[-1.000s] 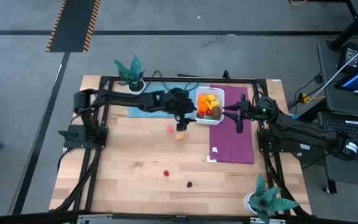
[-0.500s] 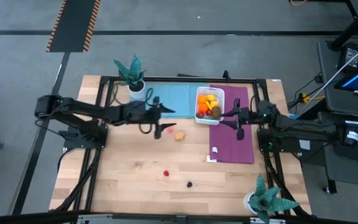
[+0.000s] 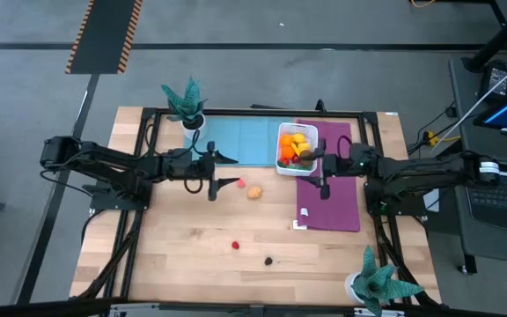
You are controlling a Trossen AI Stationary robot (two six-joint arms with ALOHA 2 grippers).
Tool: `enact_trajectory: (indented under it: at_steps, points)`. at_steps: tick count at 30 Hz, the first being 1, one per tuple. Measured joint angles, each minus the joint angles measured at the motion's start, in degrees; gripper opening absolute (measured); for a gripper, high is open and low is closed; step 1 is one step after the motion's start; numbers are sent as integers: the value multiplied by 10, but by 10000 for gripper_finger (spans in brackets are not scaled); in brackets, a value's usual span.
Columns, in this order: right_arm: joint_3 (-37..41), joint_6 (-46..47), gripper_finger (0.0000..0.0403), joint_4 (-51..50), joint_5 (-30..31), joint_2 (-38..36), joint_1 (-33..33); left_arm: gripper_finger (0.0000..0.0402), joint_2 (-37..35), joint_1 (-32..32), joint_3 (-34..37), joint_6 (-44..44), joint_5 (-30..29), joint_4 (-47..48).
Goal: Pick and placing Produce into tupperware
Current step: Put the brown potato into the white container
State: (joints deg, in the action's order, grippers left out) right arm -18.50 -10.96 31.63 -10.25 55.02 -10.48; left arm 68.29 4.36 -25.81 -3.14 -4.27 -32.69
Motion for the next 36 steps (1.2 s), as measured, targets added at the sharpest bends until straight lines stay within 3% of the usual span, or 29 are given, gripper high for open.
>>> enact_trajectory:
  at_steps: [8, 18, 24, 30, 36]
  points:
    - [-63, -15, 338, -2, 23, 118, 7, 257, 0, 0, 0, -9, -8, 20]
    - [-143, 19, 340, -17, 9, 217, 10, 257, 0, 0, 0, -4, -10, 36]
    - [-211, -14, 340, -133, -4, 272, 40, 257, 0, 0, 15, -11, -10, 16]
    - [-300, -44, 339, -265, -4, 331, 66, 257, 0, 0, 84, -3, -8, -98]
    - [-385, -48, 339, -364, -4, 395, 79, 257, -2, 0, 112, 11, -6, -106]
